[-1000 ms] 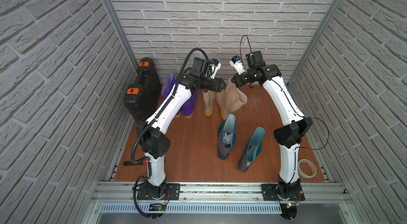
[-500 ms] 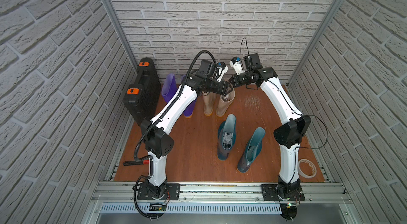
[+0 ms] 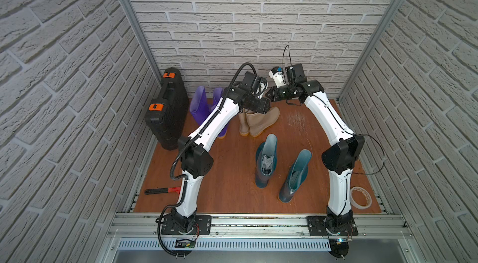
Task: Match and arrange rain boots in pairs
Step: Pair a pair of rain boots at the center of the board, then adjust the rain boot at the center of the board.
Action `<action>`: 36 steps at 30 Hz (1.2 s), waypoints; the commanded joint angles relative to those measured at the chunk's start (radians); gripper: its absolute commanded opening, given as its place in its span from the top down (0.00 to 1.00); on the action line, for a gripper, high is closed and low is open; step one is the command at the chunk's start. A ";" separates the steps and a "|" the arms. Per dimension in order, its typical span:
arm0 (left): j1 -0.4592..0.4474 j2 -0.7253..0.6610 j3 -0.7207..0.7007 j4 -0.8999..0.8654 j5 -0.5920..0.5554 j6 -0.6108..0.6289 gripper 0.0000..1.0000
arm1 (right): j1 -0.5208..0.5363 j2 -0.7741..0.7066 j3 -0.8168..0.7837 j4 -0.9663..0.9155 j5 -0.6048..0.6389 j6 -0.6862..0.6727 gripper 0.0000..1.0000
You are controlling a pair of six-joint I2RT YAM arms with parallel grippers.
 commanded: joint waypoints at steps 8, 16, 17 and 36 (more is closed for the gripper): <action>-0.014 0.040 0.070 -0.025 -0.085 0.012 0.83 | -0.003 -0.062 0.085 0.134 -0.031 0.035 0.82; -0.015 0.055 0.066 0.022 -0.168 -0.057 1.00 | -0.021 -0.097 0.083 0.090 0.012 0.063 0.61; -0.016 0.055 0.065 0.028 -0.169 -0.065 1.00 | -0.026 -0.106 0.077 0.076 0.026 0.066 0.60; -0.022 -0.019 0.116 0.011 -0.153 0.017 0.24 | -0.077 -0.297 -0.265 0.123 0.057 0.123 0.48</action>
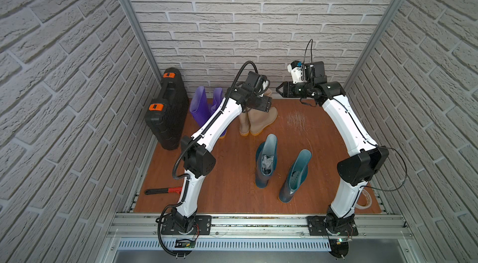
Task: Match and arrange rain boots in pairs
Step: Adjust the rain boot at the center of the board.
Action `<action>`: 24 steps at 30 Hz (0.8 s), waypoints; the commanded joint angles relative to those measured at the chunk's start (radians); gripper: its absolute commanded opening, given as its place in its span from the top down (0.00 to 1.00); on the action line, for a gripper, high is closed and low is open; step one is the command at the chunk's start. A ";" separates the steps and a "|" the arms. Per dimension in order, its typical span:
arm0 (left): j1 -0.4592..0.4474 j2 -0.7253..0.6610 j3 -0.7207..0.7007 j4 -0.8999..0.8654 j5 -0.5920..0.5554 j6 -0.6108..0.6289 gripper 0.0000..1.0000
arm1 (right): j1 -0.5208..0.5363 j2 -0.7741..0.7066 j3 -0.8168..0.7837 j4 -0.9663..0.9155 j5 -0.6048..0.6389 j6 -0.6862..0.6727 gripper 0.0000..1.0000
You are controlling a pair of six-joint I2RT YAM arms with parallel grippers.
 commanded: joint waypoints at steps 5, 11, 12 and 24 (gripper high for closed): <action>-0.004 -0.054 0.071 -0.008 0.042 0.059 0.25 | -0.004 -0.129 -0.143 0.091 0.007 0.028 0.47; 0.008 -0.047 0.075 0.002 0.043 0.081 0.23 | -0.008 -0.173 -0.211 0.102 0.009 0.037 0.46; 0.012 -0.044 0.077 0.004 0.048 0.088 0.23 | -0.008 -0.182 -0.222 0.103 0.009 0.038 0.46; 0.028 0.011 0.071 0.083 0.060 0.193 0.20 | -0.009 -0.299 -0.377 0.137 0.027 0.061 0.44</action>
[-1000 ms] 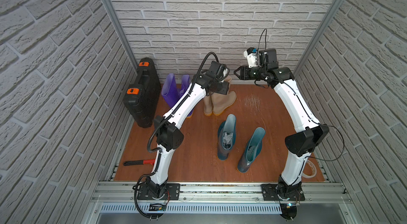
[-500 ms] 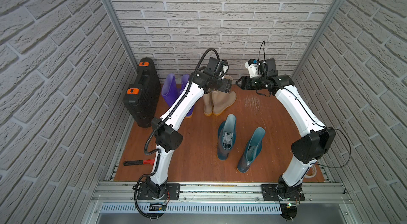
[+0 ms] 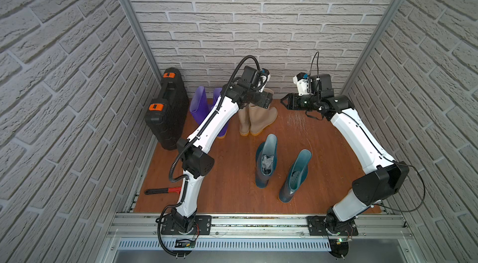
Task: Match and arrange rain boots in pairs
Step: Adjust the rain boot at the center of the board.
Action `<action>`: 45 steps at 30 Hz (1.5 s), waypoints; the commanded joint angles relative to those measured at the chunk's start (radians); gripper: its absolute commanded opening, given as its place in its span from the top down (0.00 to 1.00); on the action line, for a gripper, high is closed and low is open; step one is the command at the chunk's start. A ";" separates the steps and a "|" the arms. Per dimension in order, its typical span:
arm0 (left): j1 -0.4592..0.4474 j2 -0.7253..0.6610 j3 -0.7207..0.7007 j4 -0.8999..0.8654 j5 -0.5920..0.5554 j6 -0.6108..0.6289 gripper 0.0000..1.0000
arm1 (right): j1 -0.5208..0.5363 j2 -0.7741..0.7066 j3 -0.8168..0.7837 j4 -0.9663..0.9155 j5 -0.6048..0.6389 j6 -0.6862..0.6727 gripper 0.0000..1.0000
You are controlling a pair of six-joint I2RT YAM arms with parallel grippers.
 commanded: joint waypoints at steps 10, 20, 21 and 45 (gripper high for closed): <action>0.024 0.090 0.029 0.091 0.057 0.031 0.18 | -0.004 -0.106 -0.103 0.056 0.020 0.027 0.44; 0.023 0.115 0.032 0.091 0.007 -0.008 0.62 | -0.003 -0.152 -0.154 0.064 0.032 0.047 0.46; 0.019 0.112 0.031 0.091 -0.003 -0.013 0.65 | -0.003 -0.154 -0.158 0.064 0.033 0.050 0.46; -0.067 0.076 0.034 0.105 -0.527 -0.238 1.00 | -0.003 -0.170 -0.218 0.067 0.030 0.059 0.50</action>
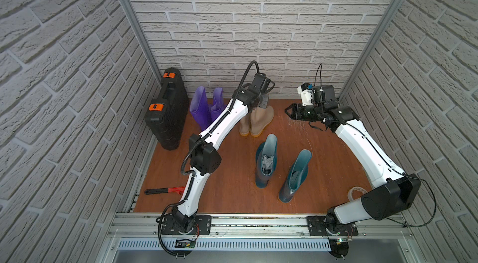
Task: Match and arrange rain boots in pairs
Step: Adjust the rain boot at the center of the board.
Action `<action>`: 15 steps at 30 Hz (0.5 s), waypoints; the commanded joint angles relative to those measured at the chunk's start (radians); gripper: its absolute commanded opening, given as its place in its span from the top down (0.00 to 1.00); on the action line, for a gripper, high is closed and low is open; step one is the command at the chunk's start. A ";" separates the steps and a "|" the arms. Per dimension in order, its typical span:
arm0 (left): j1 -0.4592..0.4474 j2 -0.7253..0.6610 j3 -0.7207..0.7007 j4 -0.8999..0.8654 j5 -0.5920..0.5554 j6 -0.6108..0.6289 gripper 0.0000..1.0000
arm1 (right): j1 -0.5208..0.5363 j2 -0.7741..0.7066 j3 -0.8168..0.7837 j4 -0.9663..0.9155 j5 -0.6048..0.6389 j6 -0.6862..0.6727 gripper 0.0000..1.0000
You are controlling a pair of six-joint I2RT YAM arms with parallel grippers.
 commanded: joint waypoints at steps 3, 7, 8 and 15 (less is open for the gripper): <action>-0.016 -0.036 0.023 0.059 -0.165 -0.022 1.00 | -0.004 -0.038 -0.018 0.036 0.001 0.005 0.51; -0.029 -0.051 -0.010 0.094 -0.206 -0.025 1.00 | -0.003 -0.036 -0.018 0.036 -0.004 0.007 0.51; -0.030 -0.053 -0.016 0.104 -0.208 -0.026 1.00 | -0.004 -0.036 -0.019 0.035 -0.004 0.006 0.51; -0.030 -0.053 -0.030 0.117 -0.204 -0.041 0.85 | -0.003 -0.036 -0.025 0.028 -0.004 0.004 0.50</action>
